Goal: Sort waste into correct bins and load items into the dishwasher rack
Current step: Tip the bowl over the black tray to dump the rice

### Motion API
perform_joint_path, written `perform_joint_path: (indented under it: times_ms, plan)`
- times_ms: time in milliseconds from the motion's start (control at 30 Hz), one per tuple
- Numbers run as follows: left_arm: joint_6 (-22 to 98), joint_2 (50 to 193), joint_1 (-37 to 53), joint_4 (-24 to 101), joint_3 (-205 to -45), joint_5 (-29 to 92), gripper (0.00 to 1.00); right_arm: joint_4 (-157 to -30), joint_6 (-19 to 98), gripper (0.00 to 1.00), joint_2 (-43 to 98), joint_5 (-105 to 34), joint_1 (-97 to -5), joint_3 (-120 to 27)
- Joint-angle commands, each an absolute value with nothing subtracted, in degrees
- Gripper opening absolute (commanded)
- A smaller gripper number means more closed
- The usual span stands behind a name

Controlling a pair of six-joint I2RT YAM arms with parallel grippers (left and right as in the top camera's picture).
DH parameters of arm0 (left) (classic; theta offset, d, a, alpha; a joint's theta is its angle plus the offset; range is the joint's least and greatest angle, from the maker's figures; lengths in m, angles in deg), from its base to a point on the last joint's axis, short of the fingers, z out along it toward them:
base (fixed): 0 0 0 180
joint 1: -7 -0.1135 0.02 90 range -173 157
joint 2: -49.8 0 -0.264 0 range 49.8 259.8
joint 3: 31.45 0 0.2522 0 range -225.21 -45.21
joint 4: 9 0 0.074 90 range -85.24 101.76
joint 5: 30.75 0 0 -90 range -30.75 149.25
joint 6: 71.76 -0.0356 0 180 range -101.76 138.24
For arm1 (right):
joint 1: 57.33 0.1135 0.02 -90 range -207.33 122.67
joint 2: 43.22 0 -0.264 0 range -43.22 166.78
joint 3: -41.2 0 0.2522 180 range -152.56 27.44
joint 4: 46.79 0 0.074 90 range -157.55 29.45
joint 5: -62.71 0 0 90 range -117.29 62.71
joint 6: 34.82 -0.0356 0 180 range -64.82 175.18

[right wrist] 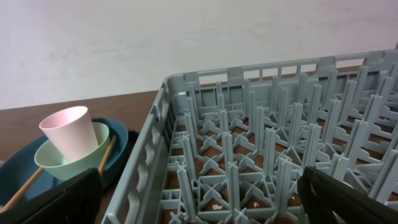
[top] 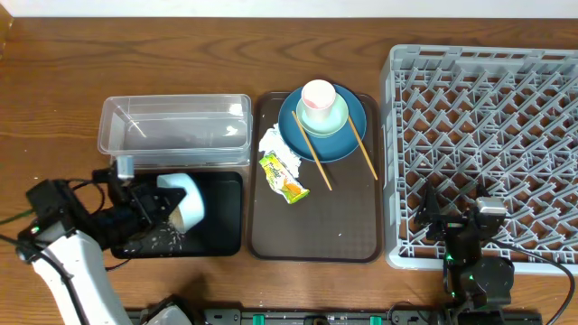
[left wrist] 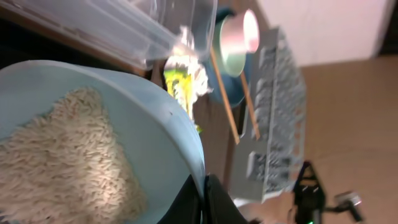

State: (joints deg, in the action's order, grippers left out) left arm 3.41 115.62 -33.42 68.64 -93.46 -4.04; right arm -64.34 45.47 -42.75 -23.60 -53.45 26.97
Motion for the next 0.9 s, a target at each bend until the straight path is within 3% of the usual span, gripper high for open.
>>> perform_joint_path:
  times_ms: [0, 433, 867]
  plan:
    - [0.15, 118.2, -37.03, 68.61, -93.0, -11.25, 0.06, -64.43, 44.94, 0.99, -42.84, -23.01, -52.8, 27.13]
    - [-1.29, 129.33, -38.62, 70.01, -92.98, -18.75, 0.06, -64.43, 44.94, 0.99, -42.84, -23.01, -52.8, 27.13]
    - [-1.69, 130.29, -38.58, 74.49, -92.98, -21.74, 0.06, -64.43, 44.94, 0.99, -42.84, -23.04, -52.8, 27.13]
